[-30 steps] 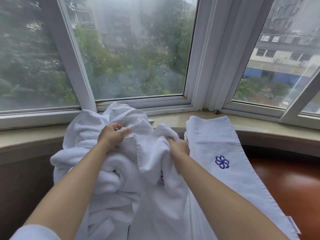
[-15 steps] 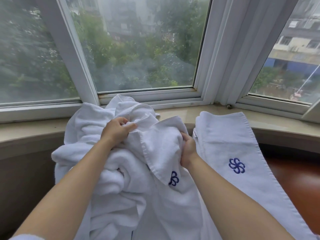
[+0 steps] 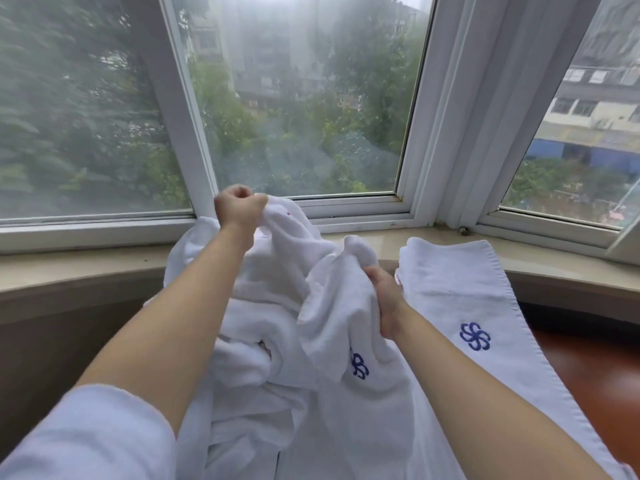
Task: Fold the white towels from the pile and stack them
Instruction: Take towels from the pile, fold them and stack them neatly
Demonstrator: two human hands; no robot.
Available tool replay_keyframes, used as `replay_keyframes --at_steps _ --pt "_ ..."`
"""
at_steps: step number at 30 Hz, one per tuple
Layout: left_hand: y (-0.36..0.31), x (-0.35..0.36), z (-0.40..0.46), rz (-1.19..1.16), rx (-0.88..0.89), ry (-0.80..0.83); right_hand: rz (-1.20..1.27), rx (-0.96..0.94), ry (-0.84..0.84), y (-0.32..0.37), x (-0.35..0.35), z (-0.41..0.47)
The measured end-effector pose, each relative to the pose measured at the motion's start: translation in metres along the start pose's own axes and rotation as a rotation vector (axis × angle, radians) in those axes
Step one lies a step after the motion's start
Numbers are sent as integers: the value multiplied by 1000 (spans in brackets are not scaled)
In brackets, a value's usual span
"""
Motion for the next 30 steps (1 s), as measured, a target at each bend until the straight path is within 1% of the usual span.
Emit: replay_keyframes --at_steps 2,3,5,7,9,11,12,14,15,16,17,18,19,20,21,23,25,27,28,30 --pt "-16 24 -2 147 38 142 -246 72 -99 -14 -6 -1" --pt "-13 34 -6 244 40 200 -324 97 -127 -21 -8 0" --pt "12 41 -8 483 50 234 -392 137 -151 -35 -6 3" --pt "42 40 -10 618 52 273 -458 143 -159 -40 -2 6" --pt "58 37 -13 642 53 338 -493 162 -149 -41 -3 5" --pt "66 40 -23 646 39 441 -390 203 -125 -48 -7 -2" --pt "67 44 -28 611 30 505 -343 222 -120 -52 -11 -6" --pt "70 54 -36 600 41 576 -367 244 -160 -56 -22 -14" --pt "68 58 -40 650 82 575 -392 222 -197 -51 -28 -17" --pt "64 61 -44 732 158 529 -401 169 -235 -43 -32 -19" --pt "57 62 -49 805 262 438 -380 99 -262 -31 -33 -22" --pt "48 61 -58 818 360 337 -339 30 -265 -19 -32 -24" --pt "41 60 -69 759 422 281 -293 -21 -250 -9 -31 -28" --pt "37 60 -80 673 424 289 -256 -55 -225 1 -28 -34" --pt "39 62 -89 565 360 360 -222 -79 -193 8 -24 -38" --pt "50 68 -111 362 125 620 -136 -115 -104 24 -15 -53" --pt "51 67 -135 334 -16 851 -38 -152 14 39 -1 -71" --pt "52 64 -158 327 -115 1048 21 -222 95 56 8 -88" --pt "52 62 -168 301 -149 1133 42 -260 117 64 10 -96" --pt "53 56 -182 231 -210 1237 96 -320 140 77 9 -111"
Point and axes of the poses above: each hand's wrist, its own z-axis towards the middle knuckle, its own x-axis out of the palm, y = z × x, the point moved 7 cm from there along z, towards the middle knuckle, and after that the axes turned 9 degrees about -x, right-handed, at the moved point
